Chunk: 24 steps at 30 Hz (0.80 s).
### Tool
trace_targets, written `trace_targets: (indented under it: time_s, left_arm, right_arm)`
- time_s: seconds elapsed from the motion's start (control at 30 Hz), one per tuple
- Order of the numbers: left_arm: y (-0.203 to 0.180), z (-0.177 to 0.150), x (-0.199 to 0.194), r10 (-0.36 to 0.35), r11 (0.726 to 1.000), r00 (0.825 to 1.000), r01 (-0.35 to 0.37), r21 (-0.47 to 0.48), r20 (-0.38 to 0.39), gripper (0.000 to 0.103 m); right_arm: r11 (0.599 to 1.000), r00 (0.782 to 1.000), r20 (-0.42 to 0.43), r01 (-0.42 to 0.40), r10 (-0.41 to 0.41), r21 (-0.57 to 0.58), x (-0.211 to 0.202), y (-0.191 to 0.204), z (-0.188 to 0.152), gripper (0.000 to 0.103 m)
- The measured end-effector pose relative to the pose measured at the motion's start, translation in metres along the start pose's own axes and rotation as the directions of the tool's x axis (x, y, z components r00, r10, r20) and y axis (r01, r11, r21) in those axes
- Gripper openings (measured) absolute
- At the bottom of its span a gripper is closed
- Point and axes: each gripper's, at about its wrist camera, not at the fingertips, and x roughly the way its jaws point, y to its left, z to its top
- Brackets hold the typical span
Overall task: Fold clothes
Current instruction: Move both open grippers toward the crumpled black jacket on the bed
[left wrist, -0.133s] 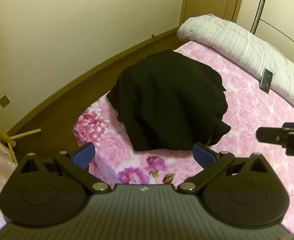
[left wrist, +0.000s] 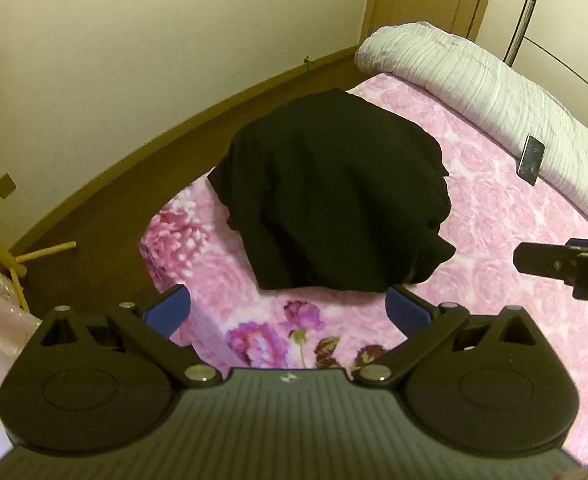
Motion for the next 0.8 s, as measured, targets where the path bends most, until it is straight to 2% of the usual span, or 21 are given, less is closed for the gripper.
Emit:
trace_targets:
  time_s: [0.1,0.17,0.33,0.8]
  left_arm:
    - [-0.011,-0.004,-0.01,0.035,0.999,0.999,-0.035,0.021,0.019,0.103]
    - [-0.015,-0.001,-0.003,0.043,0.999,0.999,-0.043,0.018,-0.01,0.103]
    - [-0.014,0.006,0.005,0.041,0.999,0.999,-0.04,0.009,-0.035,0.103]
    - [-0.023,0.007,0.007,0.06,0.998,0.997,-0.059,0.024,-0.038,0.103]
  right_arm:
    - [1.0,1.0,-0.002,-0.015,0.015,0.002,-0.002,-0.005,0.003,0.09]
    - [1.0,1.0,-0.003,-0.025,0.025,0.003,-0.003,-0.008,0.004,0.09]
    - [1.0,1.0,-0.013,-0.011,0.01,-0.015,0.0,-0.007,0.008,0.09]
    - [0.999,1.0,-0.01,-0.015,0.014,-0.052,0.005,-0.009,0.01,0.09]
